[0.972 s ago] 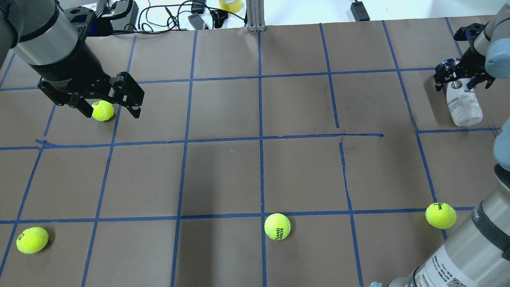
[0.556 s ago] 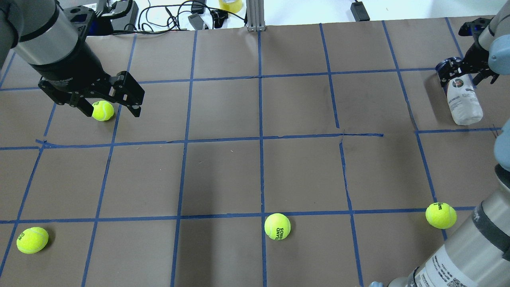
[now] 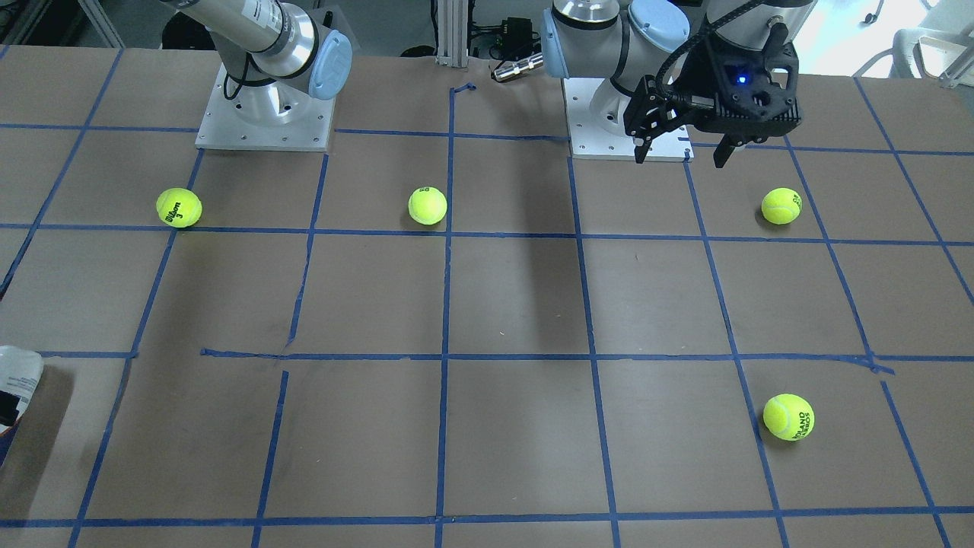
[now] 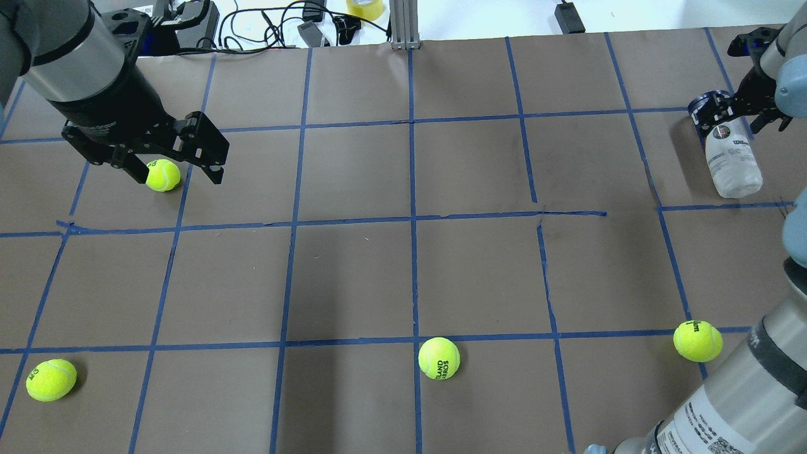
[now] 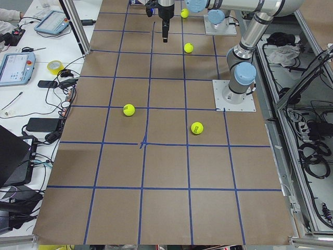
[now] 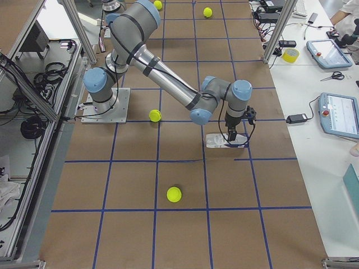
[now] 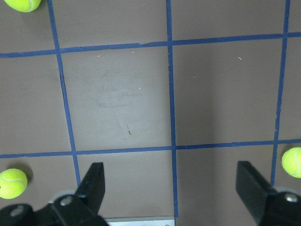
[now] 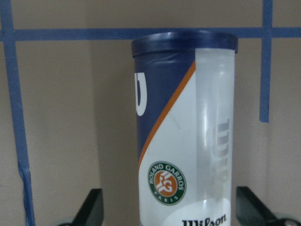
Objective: Lift up tennis ball bucket
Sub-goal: 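Move the right gripper down to the upright Wilson tennis ball can, then close the right gripper around the tennis ball can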
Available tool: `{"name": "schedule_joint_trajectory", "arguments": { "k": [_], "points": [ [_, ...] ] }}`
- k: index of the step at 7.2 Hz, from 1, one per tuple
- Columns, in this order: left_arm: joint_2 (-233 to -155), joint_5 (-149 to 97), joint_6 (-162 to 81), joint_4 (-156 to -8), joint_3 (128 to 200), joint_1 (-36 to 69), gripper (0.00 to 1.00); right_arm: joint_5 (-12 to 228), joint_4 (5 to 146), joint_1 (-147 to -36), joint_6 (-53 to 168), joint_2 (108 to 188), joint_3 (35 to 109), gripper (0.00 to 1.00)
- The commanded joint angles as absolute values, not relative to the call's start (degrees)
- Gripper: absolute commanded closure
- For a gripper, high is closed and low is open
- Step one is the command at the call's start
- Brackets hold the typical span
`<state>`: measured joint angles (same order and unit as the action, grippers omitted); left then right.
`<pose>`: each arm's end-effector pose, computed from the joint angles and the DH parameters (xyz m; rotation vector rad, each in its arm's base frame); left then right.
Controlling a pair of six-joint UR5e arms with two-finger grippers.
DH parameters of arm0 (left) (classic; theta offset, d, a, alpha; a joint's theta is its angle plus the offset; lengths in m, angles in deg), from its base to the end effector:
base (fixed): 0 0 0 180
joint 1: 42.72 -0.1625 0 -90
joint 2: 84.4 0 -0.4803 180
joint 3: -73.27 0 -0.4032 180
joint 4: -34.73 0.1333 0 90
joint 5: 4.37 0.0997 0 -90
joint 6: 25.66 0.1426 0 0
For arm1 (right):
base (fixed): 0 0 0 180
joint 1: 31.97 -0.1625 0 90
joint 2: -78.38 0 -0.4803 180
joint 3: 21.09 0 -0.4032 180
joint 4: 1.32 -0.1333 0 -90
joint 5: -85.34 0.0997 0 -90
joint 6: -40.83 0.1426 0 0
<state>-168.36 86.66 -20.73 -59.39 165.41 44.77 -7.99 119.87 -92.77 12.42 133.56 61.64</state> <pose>-0.1109 -0.4562 0.5246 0.0660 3.1232 0.0078 -0.2520 -0.7072 0.2346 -0.0239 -3.0597 0.0423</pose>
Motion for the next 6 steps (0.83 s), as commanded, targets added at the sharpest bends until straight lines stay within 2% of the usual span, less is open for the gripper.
{"name": "schedule_joint_trajectory", "arguments": {
  "k": [1, 5, 6],
  "points": [
    [-168.4, 86.9, -20.6, -59.1, 165.5, 44.6, 0.0, -8.1, 122.7, -91.9, 9.3, 130.9, 62.1, 0.0],
    [-168.4, 86.7, -20.7, -59.1, 165.6, 44.6, 0.0, -8.3, 123.0, -91.7, 9.6, 127.9, 62.1, 0.0],
    [-168.5, 86.7, -20.7, -59.0, 165.5, 44.6, 0.0, -8.3, 123.0, -91.7, 9.9, 127.9, 61.9, 0.08]
  ]
}}
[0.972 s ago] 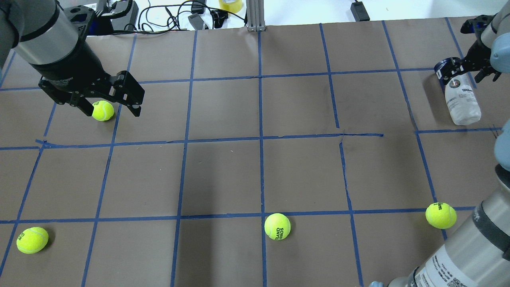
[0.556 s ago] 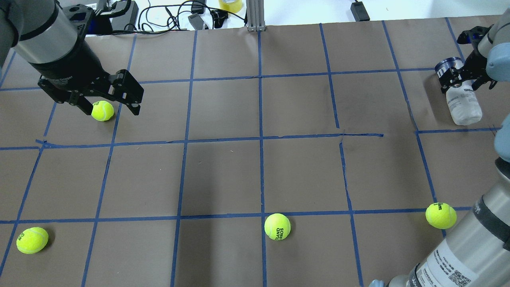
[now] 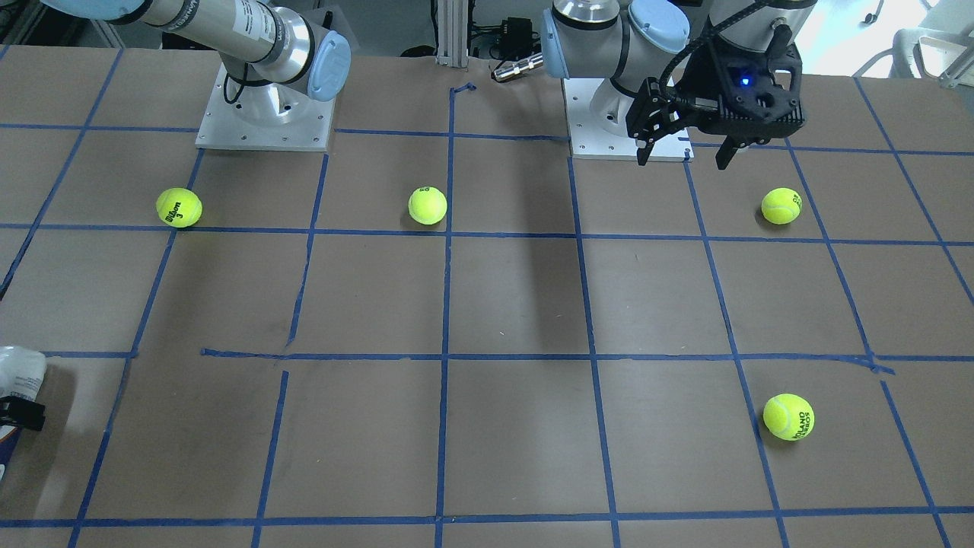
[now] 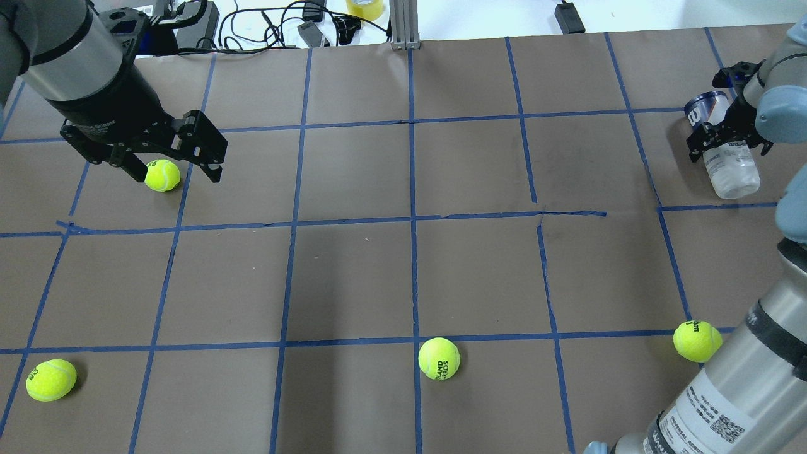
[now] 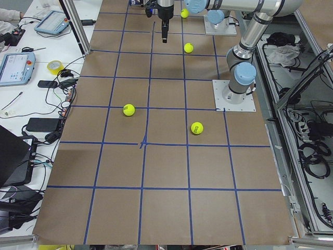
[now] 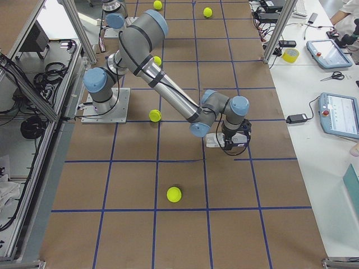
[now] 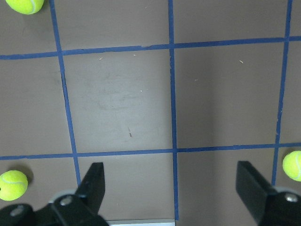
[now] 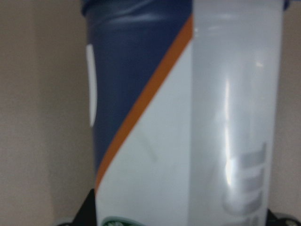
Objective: Lift up tennis ball bucket
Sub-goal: 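Close the right gripper around the tennis ball can, then lift the can and carry it toward the table center with the right gripper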
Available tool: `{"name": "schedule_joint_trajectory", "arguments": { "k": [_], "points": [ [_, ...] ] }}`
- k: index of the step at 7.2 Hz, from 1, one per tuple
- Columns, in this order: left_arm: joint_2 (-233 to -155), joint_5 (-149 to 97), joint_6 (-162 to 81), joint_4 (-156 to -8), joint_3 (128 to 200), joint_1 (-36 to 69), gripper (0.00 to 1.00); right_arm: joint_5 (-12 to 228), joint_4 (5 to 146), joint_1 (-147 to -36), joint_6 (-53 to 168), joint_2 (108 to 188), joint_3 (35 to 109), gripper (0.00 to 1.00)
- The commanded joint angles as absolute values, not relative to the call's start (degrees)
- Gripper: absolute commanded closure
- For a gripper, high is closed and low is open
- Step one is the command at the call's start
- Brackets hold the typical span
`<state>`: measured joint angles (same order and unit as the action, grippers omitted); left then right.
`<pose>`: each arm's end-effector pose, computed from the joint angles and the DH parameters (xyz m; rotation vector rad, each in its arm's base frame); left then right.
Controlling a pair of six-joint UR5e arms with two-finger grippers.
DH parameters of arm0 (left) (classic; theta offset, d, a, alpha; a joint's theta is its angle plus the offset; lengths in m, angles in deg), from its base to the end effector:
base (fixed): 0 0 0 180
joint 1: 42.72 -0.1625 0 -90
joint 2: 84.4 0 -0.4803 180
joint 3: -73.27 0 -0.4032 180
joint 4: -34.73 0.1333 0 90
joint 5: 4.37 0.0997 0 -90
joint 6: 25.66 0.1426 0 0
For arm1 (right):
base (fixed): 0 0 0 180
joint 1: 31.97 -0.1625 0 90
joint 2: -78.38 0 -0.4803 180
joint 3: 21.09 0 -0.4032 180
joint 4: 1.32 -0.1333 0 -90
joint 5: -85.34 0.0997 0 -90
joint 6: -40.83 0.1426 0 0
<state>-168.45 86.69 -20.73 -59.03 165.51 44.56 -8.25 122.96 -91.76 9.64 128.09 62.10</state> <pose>-0.1091 -0.4578 0.5236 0.0602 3.1226 0.0033 -0.2692 -0.7095 0.1655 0.0257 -3.0803 -0.0308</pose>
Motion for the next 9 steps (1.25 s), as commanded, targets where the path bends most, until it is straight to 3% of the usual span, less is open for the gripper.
{"name": "schedule_joint_trajectory", "arguments": {
  "k": [1, 4, 6, 9],
  "points": [
    [-168.5, 86.7, -20.7, -59.0, 165.5, 44.6, 0.0, -8.7, 122.9, -91.7, 10.1, 128.0, 61.2, 0.31],
    [-168.7, 86.6, -20.7, -58.6, 165.5, 44.5, 0.0, -9.8, 122.5, -91.8, 10.4, 128.7, 60.9, 0.55],
    [-168.7, 86.7, -20.7, -58.6, 165.5, 44.5, 0.0, -9.0, 121.7, -93.6, 10.2, 131.5, 60.8, 0.54],
    [-168.7, 86.7, -20.6, -58.7, 165.5, 44.5, 0.0, -8.4, 121.8, -104.5, 10.3, 133.8, 60.8, 0.5]
  ]
}}
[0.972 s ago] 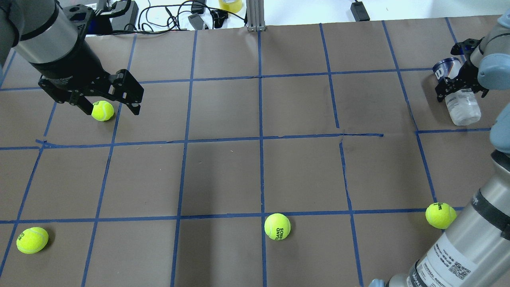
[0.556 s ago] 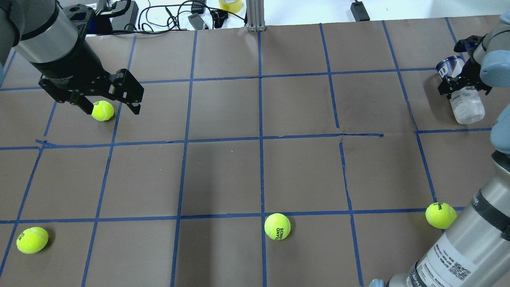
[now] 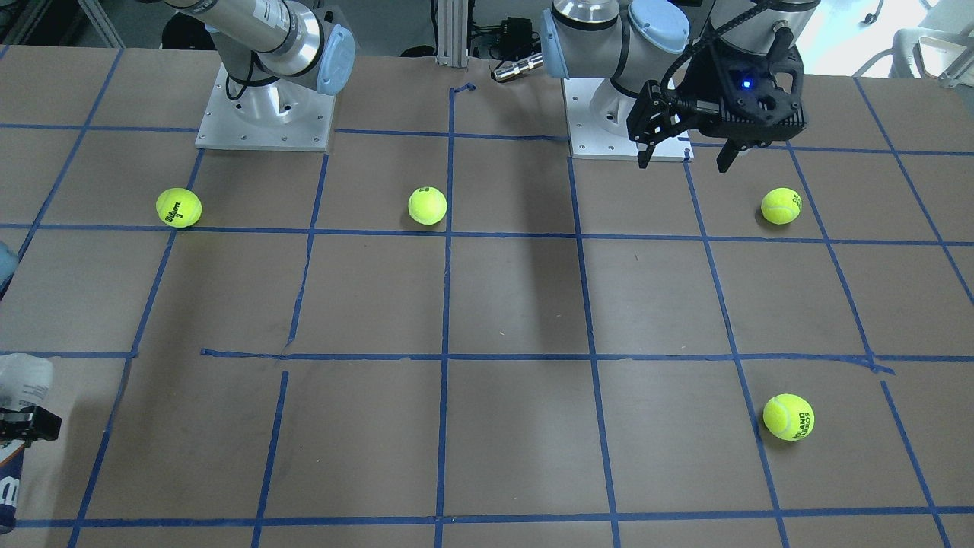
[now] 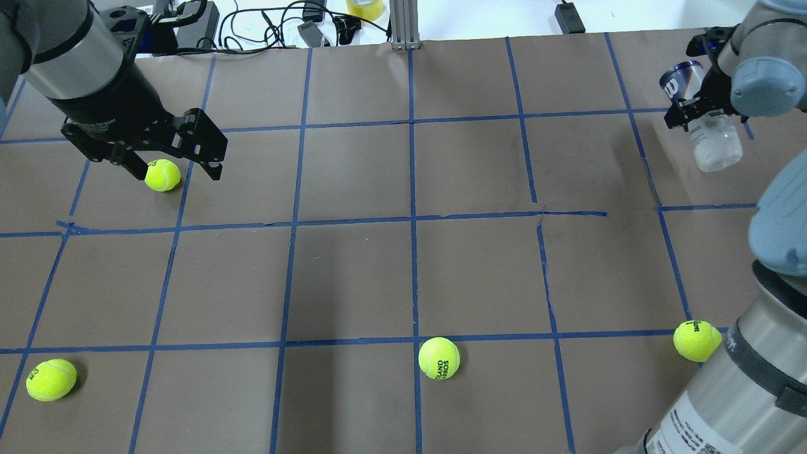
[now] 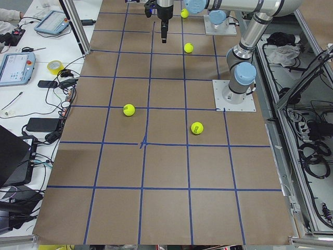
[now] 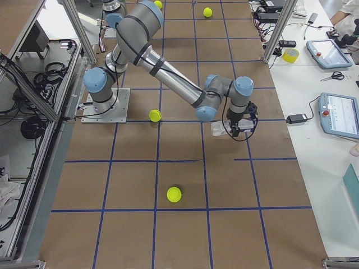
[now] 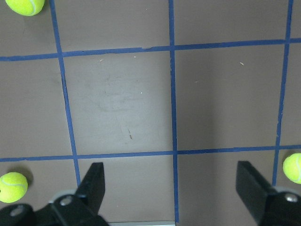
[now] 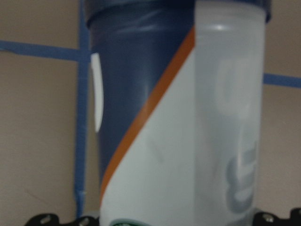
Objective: Lift up tennis ball bucket
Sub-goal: 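Lift the can and carry it toward the table center with the right gripper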
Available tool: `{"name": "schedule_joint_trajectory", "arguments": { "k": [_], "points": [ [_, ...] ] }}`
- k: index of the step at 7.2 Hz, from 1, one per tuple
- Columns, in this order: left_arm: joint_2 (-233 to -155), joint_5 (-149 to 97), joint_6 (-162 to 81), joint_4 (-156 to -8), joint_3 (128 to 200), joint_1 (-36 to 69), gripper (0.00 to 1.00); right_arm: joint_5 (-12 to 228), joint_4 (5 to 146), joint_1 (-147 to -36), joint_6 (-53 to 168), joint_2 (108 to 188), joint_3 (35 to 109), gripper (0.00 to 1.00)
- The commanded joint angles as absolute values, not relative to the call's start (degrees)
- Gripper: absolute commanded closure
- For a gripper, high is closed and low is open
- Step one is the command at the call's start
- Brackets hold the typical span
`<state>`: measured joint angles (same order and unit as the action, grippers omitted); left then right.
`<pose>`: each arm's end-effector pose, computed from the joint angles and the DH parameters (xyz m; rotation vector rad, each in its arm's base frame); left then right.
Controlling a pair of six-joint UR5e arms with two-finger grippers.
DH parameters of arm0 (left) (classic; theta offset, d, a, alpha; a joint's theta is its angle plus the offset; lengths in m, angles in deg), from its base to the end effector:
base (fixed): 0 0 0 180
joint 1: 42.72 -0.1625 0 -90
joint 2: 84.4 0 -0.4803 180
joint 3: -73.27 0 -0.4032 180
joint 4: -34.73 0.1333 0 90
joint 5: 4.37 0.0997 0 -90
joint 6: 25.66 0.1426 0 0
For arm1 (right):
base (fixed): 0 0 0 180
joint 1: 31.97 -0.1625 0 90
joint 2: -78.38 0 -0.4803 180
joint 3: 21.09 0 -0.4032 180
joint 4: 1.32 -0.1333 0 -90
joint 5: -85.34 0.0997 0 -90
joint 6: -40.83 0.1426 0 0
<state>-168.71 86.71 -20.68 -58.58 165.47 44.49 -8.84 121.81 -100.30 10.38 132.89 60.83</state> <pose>-0.1083 -0.4608 0.5227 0.0596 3.1220 -0.0029 -0.1628 -0.7425 0.2364 0.2265 -3.0226 0.0874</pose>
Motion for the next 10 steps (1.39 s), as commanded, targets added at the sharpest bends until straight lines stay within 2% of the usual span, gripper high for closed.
{"name": "schedule_joint_trajectory", "arguments": {
  "k": [1, 4, 10],
  "points": [
    [-168.7, 87.0, -20.6, -58.8, 165.4, 44.4, 0.0, -8.1, 122.6, -109.3, 10.5, 133.9, 60.7, 0.48],
    [-168.9, 86.3, -16.8, -58.8, 164.7, 36.5, 0.0, -9.2, 122.5, -125.1, 11.5, 131.7, 54.0, 0.45],
    [-169.0, 86.3, -10.2, -58.3, 164.4, 33.7, 0.0, -9.3, 134.0, -144.7, 4.9, 124.2, 51.1, 0.39]
  ]
}}
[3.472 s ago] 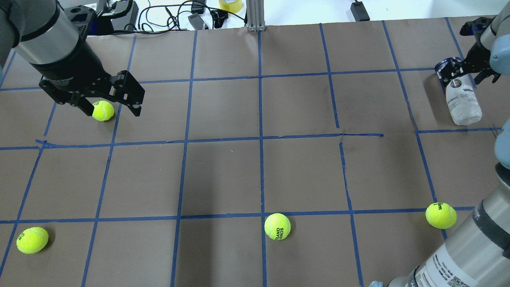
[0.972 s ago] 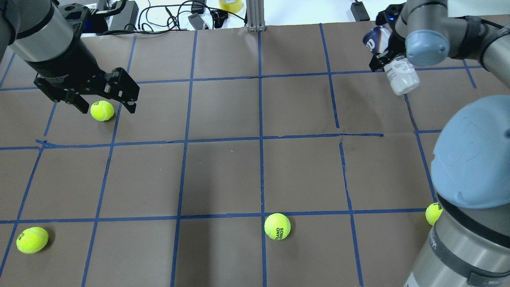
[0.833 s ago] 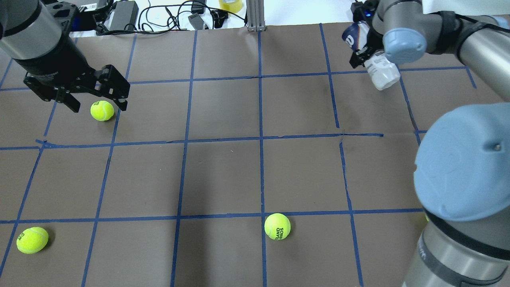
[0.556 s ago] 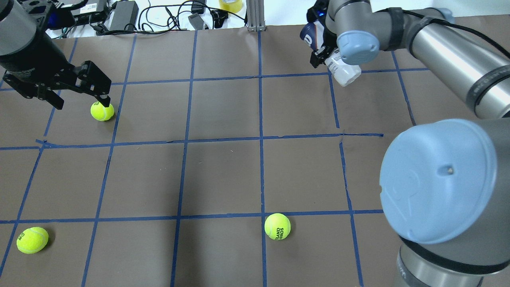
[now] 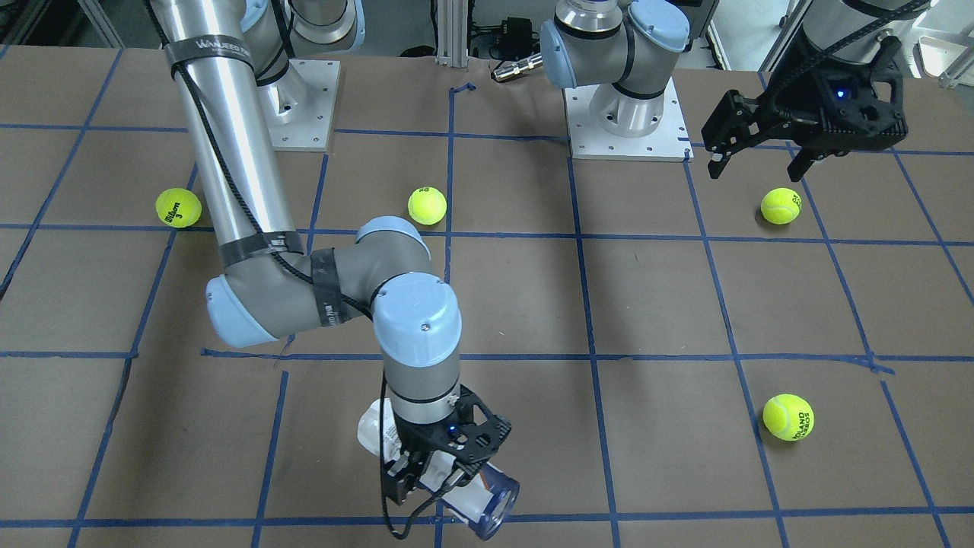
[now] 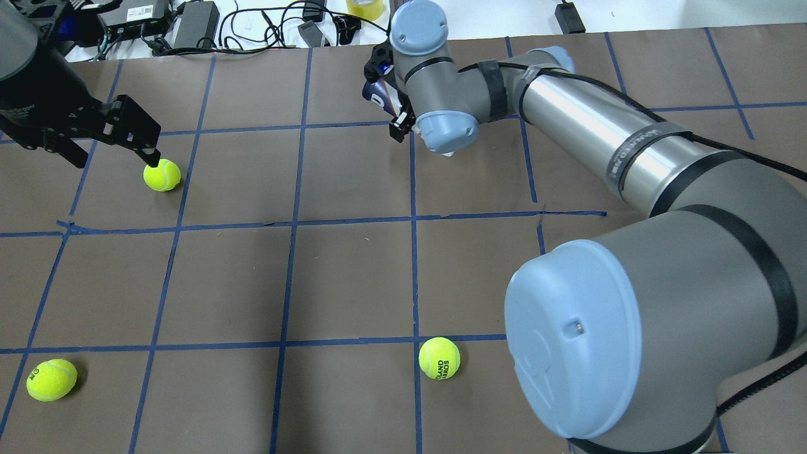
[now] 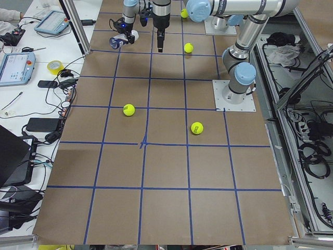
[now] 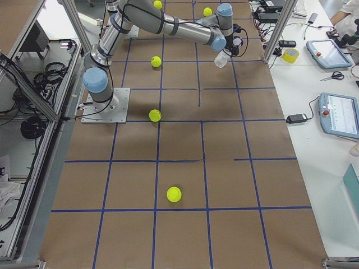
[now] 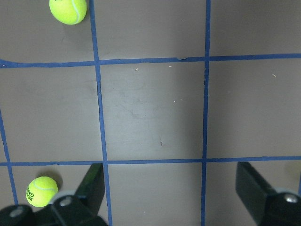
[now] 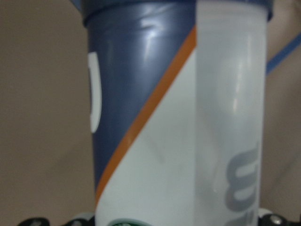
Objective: Lift up tennis ball bucket
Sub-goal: 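Lift the can and carry it toward the table center with the right gripper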
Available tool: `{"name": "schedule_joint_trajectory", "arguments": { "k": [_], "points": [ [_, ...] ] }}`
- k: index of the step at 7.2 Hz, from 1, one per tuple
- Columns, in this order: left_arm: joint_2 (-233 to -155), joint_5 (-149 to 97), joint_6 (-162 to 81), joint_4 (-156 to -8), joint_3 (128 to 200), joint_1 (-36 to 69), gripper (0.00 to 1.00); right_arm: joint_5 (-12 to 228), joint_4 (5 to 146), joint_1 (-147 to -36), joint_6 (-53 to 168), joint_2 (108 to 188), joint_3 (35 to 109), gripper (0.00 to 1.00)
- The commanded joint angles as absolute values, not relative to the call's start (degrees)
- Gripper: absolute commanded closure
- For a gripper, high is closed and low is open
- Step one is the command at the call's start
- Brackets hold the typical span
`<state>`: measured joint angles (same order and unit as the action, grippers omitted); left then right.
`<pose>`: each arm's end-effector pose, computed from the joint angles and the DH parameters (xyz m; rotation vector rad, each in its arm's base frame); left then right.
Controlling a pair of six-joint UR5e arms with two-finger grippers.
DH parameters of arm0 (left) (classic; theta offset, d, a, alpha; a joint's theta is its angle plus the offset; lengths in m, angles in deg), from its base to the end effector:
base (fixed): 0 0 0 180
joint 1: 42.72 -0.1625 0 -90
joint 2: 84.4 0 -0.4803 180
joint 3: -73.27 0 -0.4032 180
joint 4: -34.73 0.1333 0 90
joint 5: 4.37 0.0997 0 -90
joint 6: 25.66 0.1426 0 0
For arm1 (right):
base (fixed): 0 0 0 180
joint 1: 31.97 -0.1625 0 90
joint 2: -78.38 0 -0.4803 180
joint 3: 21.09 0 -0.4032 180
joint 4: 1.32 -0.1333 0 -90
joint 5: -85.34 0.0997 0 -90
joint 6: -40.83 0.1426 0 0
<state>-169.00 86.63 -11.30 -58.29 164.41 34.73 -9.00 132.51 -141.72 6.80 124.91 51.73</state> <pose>-0.0278 -0.4771 0.5302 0.0490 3.1191 -0.0265 0.3957 -0.7396 0.2270 1.3397 -2.6805 0.4446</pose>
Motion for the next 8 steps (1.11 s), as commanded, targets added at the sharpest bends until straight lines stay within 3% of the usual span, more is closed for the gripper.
{"name": "schedule_joint_trajectory", "arguments": {
  "k": [1, 5, 8],
  "points": [
    [-169.1, 86.3, -10.2, -58.3, 164.4, 33.6, 0.0, -12.0, 134.0, -146.3, 3.0, 123.5, 50.0, 0.39],
    [-169.1, 85.9, -10.2, -58.2, 164.4, 33.5, 0.0, -11.8, 136.7, -147.7, -32.8, 120.5, 48.7, 0.38],
    [-169.1, 84.8, -10.4, -58.3, 164.4, 33.6, 0.0, -11.5, 137.0, -149.5, -32.6, 119.6, 50.2, 0.36]
  ]
}}
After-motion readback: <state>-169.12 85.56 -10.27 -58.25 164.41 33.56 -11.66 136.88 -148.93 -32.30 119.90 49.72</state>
